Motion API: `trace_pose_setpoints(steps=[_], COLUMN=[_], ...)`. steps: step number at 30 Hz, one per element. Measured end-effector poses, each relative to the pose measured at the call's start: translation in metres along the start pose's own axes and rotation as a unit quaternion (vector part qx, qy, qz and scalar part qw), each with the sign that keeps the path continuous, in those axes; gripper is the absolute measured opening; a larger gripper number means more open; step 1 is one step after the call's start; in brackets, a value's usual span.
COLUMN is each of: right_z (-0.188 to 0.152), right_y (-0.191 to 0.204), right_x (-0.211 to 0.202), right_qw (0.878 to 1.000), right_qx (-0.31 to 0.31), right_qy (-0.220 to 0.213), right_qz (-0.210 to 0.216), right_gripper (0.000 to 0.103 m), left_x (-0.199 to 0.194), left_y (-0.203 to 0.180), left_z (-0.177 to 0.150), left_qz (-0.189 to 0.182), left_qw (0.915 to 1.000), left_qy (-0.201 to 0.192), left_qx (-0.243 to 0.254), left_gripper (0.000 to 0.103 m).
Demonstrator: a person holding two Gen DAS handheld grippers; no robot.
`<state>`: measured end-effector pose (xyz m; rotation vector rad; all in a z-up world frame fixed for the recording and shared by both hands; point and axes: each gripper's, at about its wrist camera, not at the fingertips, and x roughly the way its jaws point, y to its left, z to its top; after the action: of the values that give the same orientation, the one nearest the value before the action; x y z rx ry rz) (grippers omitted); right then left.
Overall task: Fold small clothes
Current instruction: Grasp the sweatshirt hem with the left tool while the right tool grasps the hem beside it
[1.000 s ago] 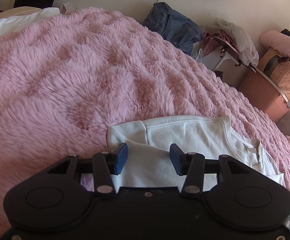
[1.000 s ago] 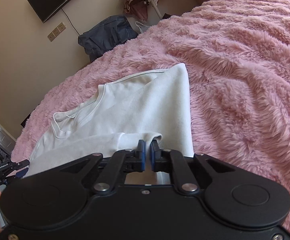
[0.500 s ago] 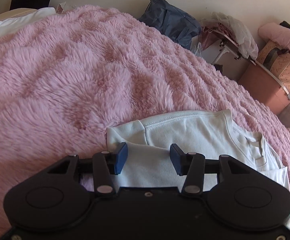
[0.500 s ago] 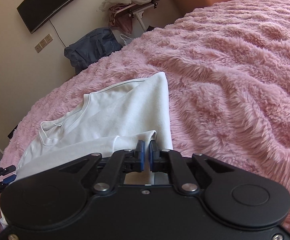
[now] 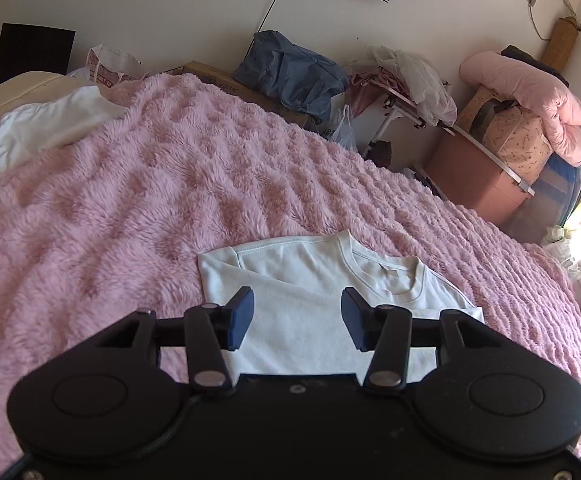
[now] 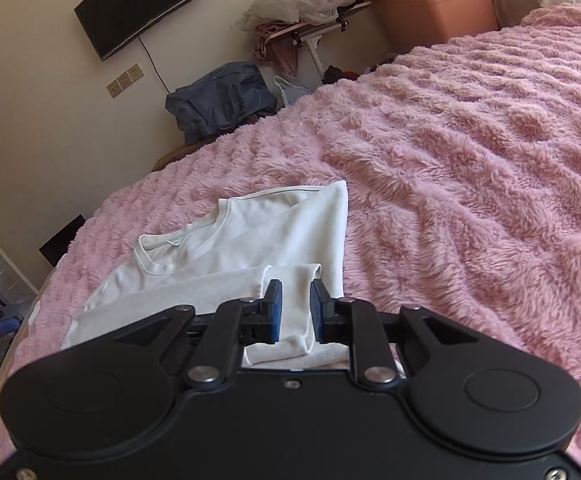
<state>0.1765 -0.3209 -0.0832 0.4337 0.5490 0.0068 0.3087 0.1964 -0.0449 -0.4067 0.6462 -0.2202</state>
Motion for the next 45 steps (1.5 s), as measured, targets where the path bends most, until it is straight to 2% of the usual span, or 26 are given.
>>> trace_pose_setpoints(steps=[3,5,6,10,15,18,21,27,30,36,39,43,45], right_z=[-0.002,-0.007,-0.012,-0.034,-0.067,-0.086,-0.1,-0.115,-0.123,-0.133,-0.137,-0.139,-0.139], right_y=[0.002,0.002,0.001,-0.005,-0.016,-0.024,-0.032,-0.045,-0.052,-0.061,-0.06,-0.058,-0.059], right_x=[-0.048,-0.076,-0.092,-0.14,-0.177,-0.187,-0.191,-0.188,-0.182,-0.161,-0.154,-0.153,-0.151], right_qw=[1.0,0.999,0.999,0.997,0.991,0.986,0.981,0.972,0.969,0.96,0.954,0.951,0.951], right_qx=[-0.02,-0.034,-0.043,-0.069,-0.093,-0.11,-0.114,-0.121,-0.111,-0.083,-0.083,-0.088,-0.083], right_qy=[0.004,0.011,0.016,0.038,0.094,0.125,0.156,0.199,0.219,0.269,0.289,0.295,0.298], right_qz=[0.015,0.019,0.02,0.025,0.017,0.008,0.003,-0.007,-0.006,-0.002,0.002,0.01,0.01], right_gripper=[0.021,0.033,0.034,0.035,0.036,0.036,0.036,0.04,0.042,0.044,0.044,0.045,0.045], left_x=[-0.05,-0.086,-0.1,-0.157,-0.186,-0.188,-0.182,-0.15,-0.145,-0.128,-0.118,-0.114,-0.116], left_y=[-0.008,-0.016,-0.019,-0.033,-0.037,-0.028,-0.021,-0.007,-0.001,0.001,0.0,0.006,0.007], left_z=[-0.016,-0.035,-0.044,-0.099,-0.17,-0.205,-0.227,-0.261,-0.264,-0.266,-0.265,-0.264,-0.263], left_qz=[-0.003,-0.004,-0.003,0.009,0.029,0.045,0.056,0.084,0.068,0.042,0.04,0.035,0.025], left_qw=[0.9999,0.9997,0.9995,0.9978,0.9917,0.9871,0.9807,0.9553,0.9525,0.9406,0.938,0.9366,0.939], left_qy=[0.014,0.025,0.032,0.059,0.119,0.152,0.187,0.283,0.294,0.333,0.34,0.342,0.336], left_qx=[-0.004,0.001,0.006,0.03,0.041,0.02,-0.001,-0.019,-0.039,-0.052,-0.054,-0.07,-0.07], left_gripper=[0.052,0.052,0.052,0.053,0.053,0.053,0.053,0.053,0.053,0.053,0.053,0.052,0.047])
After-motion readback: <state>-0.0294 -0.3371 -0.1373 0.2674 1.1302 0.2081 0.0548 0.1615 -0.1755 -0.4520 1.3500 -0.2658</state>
